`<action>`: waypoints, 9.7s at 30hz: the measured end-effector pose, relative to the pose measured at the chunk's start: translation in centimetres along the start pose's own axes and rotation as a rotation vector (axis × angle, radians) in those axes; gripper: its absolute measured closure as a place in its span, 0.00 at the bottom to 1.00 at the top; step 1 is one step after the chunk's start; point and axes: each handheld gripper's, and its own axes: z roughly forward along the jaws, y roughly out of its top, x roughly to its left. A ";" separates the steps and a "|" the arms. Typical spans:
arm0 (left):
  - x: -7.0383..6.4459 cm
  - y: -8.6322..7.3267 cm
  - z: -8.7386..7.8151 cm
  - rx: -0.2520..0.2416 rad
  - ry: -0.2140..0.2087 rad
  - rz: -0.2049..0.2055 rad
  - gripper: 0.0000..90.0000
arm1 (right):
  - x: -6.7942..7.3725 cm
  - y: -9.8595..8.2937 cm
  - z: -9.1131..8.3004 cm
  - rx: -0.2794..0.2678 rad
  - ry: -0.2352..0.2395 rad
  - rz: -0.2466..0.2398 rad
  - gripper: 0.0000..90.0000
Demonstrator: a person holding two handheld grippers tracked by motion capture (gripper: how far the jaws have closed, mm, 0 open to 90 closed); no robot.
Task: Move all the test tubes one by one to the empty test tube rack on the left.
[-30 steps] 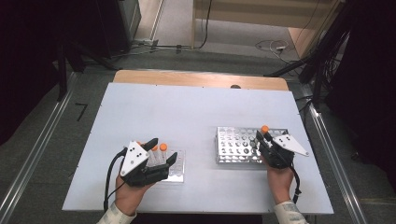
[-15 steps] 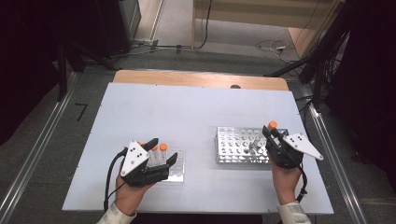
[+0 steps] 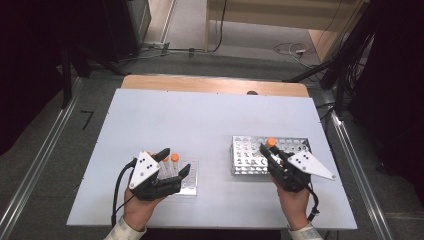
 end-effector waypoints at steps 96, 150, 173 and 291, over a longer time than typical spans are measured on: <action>0.2 0.6 2.2 0.002 0.071 -0.002 0.78 | 7.8 -2.8 3.1 0.210 0.294 -0.068 0.25; 0.1 -0.3 0.7 0.008 0.063 0.004 0.26 | 5.6 -2.5 2.4 0.184 0.226 -0.041 0.24; 1.9 -0.8 -1.2 -0.013 0.099 -0.040 0.21 | 2.7 -2.5 1.2 0.168 0.147 -0.001 0.22; 9.3 -7.1 -8.2 -0.034 0.363 -0.145 0.18 | -9.0 -5.7 -7.3 0.131 -0.227 0.108 0.17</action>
